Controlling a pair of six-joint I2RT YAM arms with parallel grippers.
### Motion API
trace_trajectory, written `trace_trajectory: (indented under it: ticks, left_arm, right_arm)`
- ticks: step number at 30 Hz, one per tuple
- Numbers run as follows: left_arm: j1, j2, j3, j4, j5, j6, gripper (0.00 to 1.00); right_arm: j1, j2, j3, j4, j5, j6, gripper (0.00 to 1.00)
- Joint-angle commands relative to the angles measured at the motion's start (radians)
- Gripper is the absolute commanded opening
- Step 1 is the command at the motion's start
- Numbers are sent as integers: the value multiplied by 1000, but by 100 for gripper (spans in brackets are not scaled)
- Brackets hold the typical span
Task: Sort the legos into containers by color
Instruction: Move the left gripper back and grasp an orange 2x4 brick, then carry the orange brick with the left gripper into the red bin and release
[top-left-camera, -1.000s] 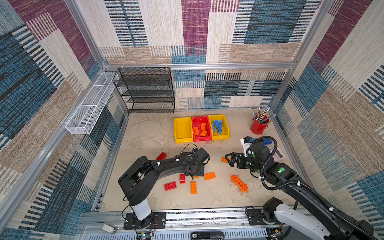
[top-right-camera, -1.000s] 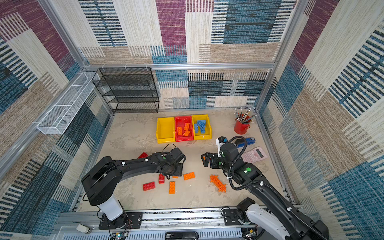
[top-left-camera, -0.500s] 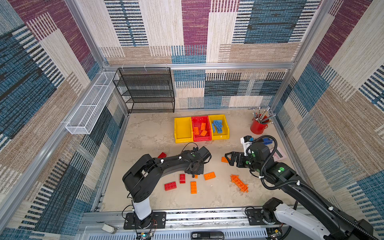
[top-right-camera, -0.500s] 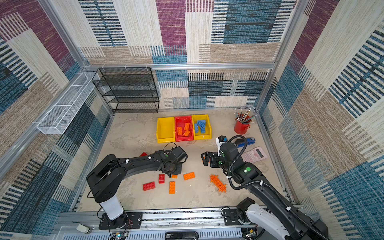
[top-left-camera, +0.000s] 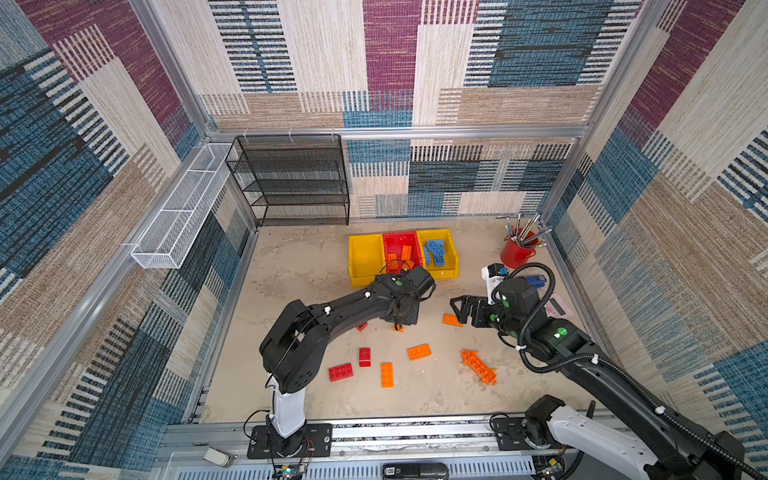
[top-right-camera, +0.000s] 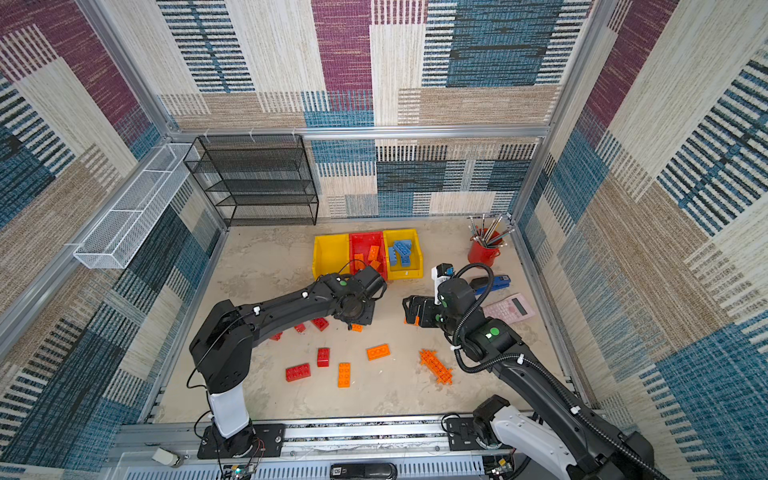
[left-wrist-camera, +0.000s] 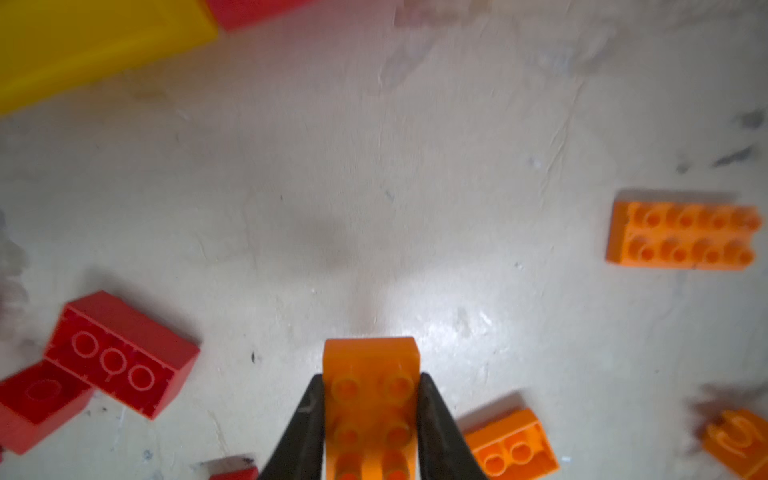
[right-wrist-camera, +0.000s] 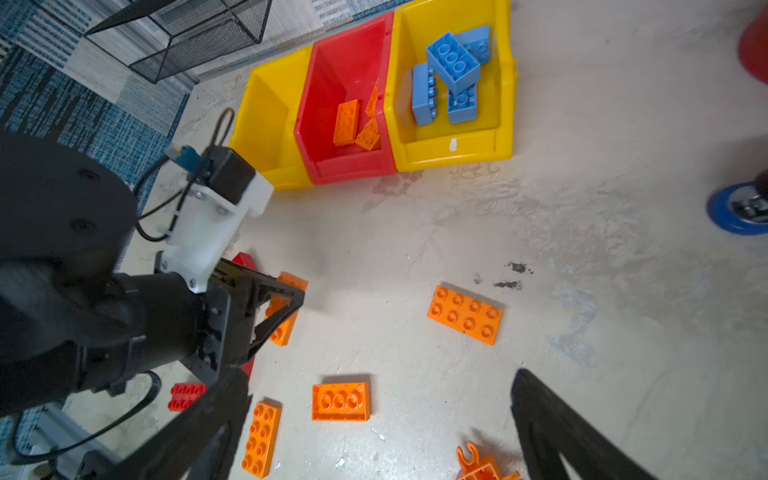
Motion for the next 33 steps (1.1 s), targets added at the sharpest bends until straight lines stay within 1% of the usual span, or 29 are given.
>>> trace_trajectory:
  ticks: [1,5,11,15,19,22,24,25,26,27,29,31,33]
  left_arm:
    - [36,48,123,-85,-40,85,18]
    - [100,128,292,-97,-27,126,20]
    - [190,273,537,-54,73,139,21]
    - [216,405,734,-91,83,161,22]
    - [234,541,937,-147,55,180,22]
    - [246,603,1010,-145,55,180,24]
    - [253,617,1018,-134,61,178,26]
    - [258,621,1014,-127,67,180,28]
    - [262,623,1009,-124,69,178,33]
    - [266,624,1005,-118,72,176,41]
    - [273,622,997,-105,83,170,64]
    - [275,620,998,-103,107,165,74]
    - [274,598,989,-94,149,163,80]
  right_arm:
    - [-2,-2,8,-12,116,28,99]
    - [-8,1,12,-8,140,19,99]
    - [-25,68,39,0,131,-6,99]
    - [-35,108,54,10,110,-16,99]
    - [-42,135,60,11,99,-16,99]
    - [-51,153,66,-2,109,-16,99]
    - [-57,165,69,-13,118,-14,99]
    - [-60,171,68,-17,120,-15,99]
    - [-63,175,71,-19,120,-16,99]
    - [-66,180,70,-19,121,-15,99]
    - [-69,192,73,-13,117,-17,99]
    - [-70,204,75,-5,106,-19,99]
    - [-72,217,69,8,90,-20,99]
